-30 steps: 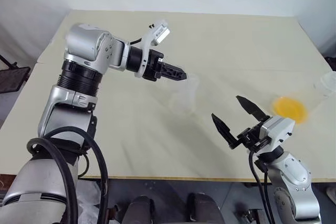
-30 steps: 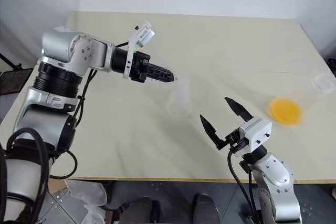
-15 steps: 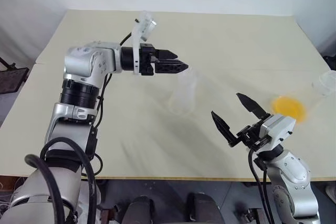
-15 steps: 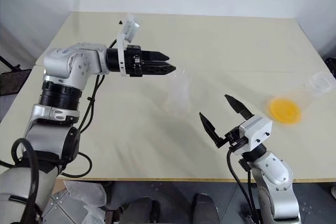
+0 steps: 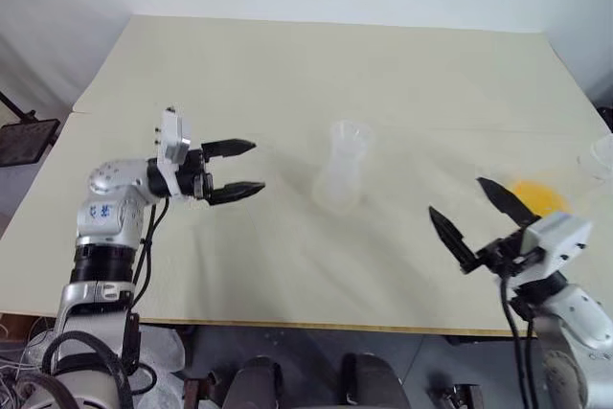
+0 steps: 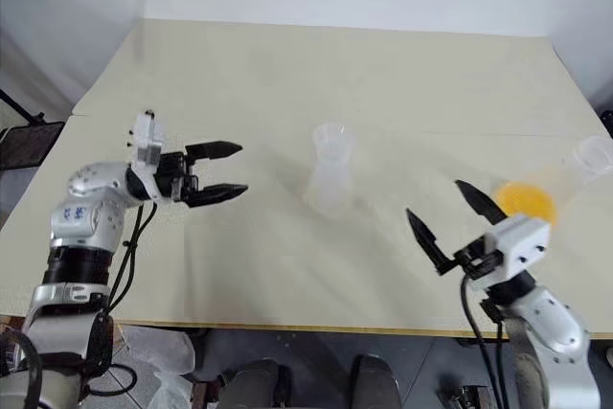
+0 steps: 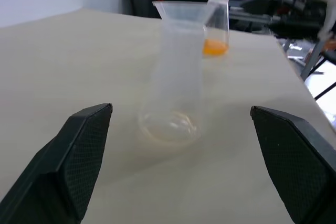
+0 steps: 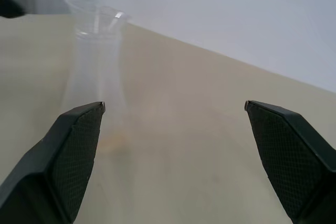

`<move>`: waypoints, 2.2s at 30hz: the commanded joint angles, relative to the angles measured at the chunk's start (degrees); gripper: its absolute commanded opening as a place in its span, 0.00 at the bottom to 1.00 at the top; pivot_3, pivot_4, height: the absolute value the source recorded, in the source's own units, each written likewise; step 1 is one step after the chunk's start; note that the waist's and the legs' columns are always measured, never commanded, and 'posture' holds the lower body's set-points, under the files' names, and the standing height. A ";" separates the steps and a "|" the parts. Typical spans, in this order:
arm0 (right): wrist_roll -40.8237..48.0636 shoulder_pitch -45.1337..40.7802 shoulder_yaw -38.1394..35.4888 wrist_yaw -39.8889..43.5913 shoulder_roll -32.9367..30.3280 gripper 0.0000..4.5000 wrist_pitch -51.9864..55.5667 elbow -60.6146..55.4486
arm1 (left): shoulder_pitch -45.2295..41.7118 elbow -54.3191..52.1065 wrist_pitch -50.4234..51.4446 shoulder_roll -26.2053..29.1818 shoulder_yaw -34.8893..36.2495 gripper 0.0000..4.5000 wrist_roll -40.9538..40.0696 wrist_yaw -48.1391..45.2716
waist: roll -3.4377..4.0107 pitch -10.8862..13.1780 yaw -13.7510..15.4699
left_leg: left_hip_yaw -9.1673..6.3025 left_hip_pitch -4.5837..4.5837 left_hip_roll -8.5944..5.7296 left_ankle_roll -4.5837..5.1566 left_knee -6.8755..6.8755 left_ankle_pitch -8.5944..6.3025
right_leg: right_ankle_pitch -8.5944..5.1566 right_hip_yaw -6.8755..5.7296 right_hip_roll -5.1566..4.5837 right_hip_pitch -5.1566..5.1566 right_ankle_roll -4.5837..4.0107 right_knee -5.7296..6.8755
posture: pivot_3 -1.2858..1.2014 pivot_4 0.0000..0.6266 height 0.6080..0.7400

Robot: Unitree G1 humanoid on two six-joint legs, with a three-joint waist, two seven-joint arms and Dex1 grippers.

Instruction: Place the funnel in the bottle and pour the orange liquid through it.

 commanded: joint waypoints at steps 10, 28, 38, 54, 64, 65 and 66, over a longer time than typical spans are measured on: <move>3.34 10.80 -20.43 -6.38 3.96 1.00 -1.84 3.90 | 9.04 -13.10 -5.25 -5.80 2.06 1.00 -3.30 6.23 | 0.17 -0.10 -0.22 | 0.16 0.19 0.05 0.01 0.02 0.00 | 0.00 0.24 -0.01 0.06 0.00 -0.01 | 0.52 0.24 1.00; 1.57 -14.56 -19.73 -19.86 -11.44 1.00 20.84 21.73 | 9.22 -18.40 2.25 -4.96 0.55 1.00 -5.62 6.37 | 0.28 -0.16 -0.38 | 0.49 0.71 0.06 0.05 -0.32 -0.02 | 0.00 0.79 0.03 0.13 0.00 -0.01 | 0.52 0.24 1.00; 3.01 -25.82 -17.13 -14.63 -13.46 1.00 22.41 31.38 | 9.84 -18.97 1.37 -5.83 0.64 1.00 -5.53 7.64 | 0.28 -0.17 -0.48 | 0.57 0.71 0.09 0.05 -0.35 -0.02 | 0.00 0.79 0.04 0.09 0.00 -0.02 | 0.52 0.24 1.00; 0.58 -33.99 -15.11 -9.95 -13.76 0.91 16.53 40.68 | 11.73 -20.35 0.65 -5.81 1.20 1.00 -5.59 9.18 | 0.28 -0.16 -0.48 | 0.58 0.63 0.09 0.05 -0.34 -0.02 | 0.00 0.73 0.03 0.08 0.00 -0.04 | 0.52 0.24 1.00; 1.48 -35.12 -13.90 -8.34 -13.47 0.55 17.19 40.57 | 11.90 -19.94 -0.27 -5.92 1.44 1.00 -5.47 9.99 | 0.28 -0.16 -0.51 | 0.59 0.63 0.10 0.05 -0.34 -0.02 | 0.00 0.73 0.03 0.07 0.00 -0.05 | 0.52 0.24 1.00; 1.69 -35.52 -13.72 -8.33 -13.50 0.55 17.58 39.92 | 11.81 -19.79 -0.38 -5.97 1.44 1.00 -5.43 10.07 | 0.28 -0.16 -0.51 | 0.59 0.62 0.10 0.05 -0.34 -0.02 | 0.00 0.73 0.03 0.07 0.00 -0.05 | 0.52 0.24 1.00; 2.20 -35.95 -13.51 -8.10 -13.45 0.55 17.92 38.99 | 11.76 -19.67 -0.50 -6.02 1.44 1.00 -5.40 10.16 | 0.28 -0.16 -0.52 | 0.59 0.62 0.10 0.05 -0.34 -0.02 | 0.00 0.73 0.03 0.07 0.00 -0.05 | 0.52 0.24 1.00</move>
